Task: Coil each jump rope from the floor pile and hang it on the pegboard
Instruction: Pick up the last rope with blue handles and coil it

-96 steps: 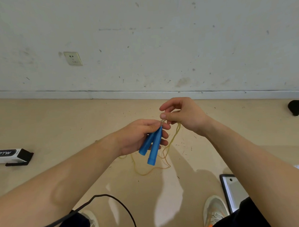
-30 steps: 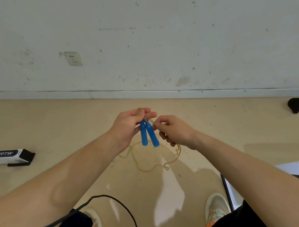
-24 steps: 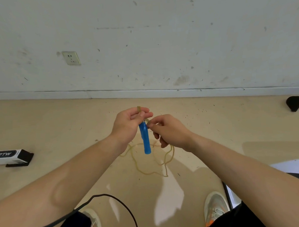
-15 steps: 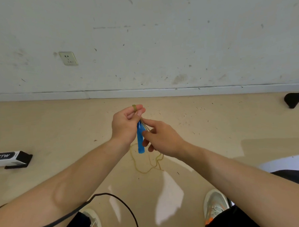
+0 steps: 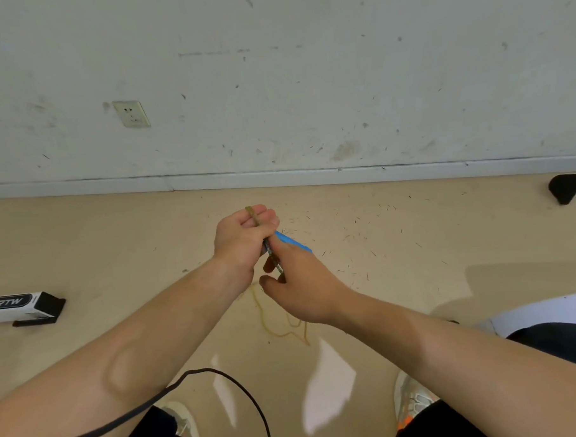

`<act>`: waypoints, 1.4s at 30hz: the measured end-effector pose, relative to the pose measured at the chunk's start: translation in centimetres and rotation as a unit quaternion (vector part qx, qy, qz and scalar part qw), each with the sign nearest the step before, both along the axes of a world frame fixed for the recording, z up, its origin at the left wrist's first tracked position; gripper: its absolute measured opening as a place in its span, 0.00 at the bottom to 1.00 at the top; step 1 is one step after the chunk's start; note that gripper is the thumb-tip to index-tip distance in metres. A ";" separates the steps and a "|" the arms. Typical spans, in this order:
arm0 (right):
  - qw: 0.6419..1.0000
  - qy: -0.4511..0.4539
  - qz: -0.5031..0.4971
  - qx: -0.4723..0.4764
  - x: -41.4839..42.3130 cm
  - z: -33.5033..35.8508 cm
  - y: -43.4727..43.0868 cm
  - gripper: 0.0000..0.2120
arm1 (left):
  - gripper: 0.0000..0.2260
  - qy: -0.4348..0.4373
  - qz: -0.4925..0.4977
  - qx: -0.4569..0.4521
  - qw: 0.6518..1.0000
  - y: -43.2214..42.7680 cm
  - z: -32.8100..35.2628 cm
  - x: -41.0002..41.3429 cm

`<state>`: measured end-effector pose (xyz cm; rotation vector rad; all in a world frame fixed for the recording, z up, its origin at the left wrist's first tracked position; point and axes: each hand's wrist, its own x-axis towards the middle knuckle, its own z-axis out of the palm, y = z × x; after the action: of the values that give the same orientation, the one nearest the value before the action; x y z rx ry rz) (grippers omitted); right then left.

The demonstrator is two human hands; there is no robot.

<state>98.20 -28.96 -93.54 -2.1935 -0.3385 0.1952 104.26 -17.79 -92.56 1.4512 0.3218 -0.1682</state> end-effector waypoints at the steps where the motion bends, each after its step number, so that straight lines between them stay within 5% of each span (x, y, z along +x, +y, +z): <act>1: 1.000 -0.004 0.003 -0.001 -0.1 0.0 0.1 0.13 | 0.11 -0.001 0.001 0.004 1.000 0.2 0.0 0.1; 4: 0.999 -0.033 -0.022 0.028 -0.8 0.0 0.7 0.14 | 0.13 0.000 0.031 0.000 1.000 0.4 0.3 0.4; 9: 0.987 0.099 -0.081 0.093 -1.1 -0.8 0.7 0.09 | 0.12 0.027 0.095 -0.108 0.989 1.2 1.6 1.7; 13: 0.980 0.173 -0.064 0.073 -0.2 -1.6 -0.8 0.18 | 0.11 0.059 0.007 -0.150 0.987 2.4 2.7 1.7; 19: 0.974 0.186 -0.086 0.098 2.7 -0.7 -4.4 0.15 | 0.12 0.056 -0.171 -0.045 0.983 4.1 3.7 1.4; 24: 0.965 0.197 -0.058 0.164 3.5 0.7 -5.4 0.09 | 0.13 0.020 -0.307 0.112 0.945 4.5 4.0 0.8; 34: 0.944 0.201 -0.114 0.234 3.6 1.4 -4.6 0.07 | 0.12 -0.109 -0.266 0.203 0.936 3.4 2.8 -0.1; 42: 0.961 0.151 -0.100 0.211 3.1 2.0 -4.5 0.09 | 0.11 -0.093 -0.302 0.280 0.906 3.4 2.0 0.1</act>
<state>101.34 -33.50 -91.56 -1.7293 0.0183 0.3113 104.40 -14.42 -90.56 2.0947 -0.2781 -0.4602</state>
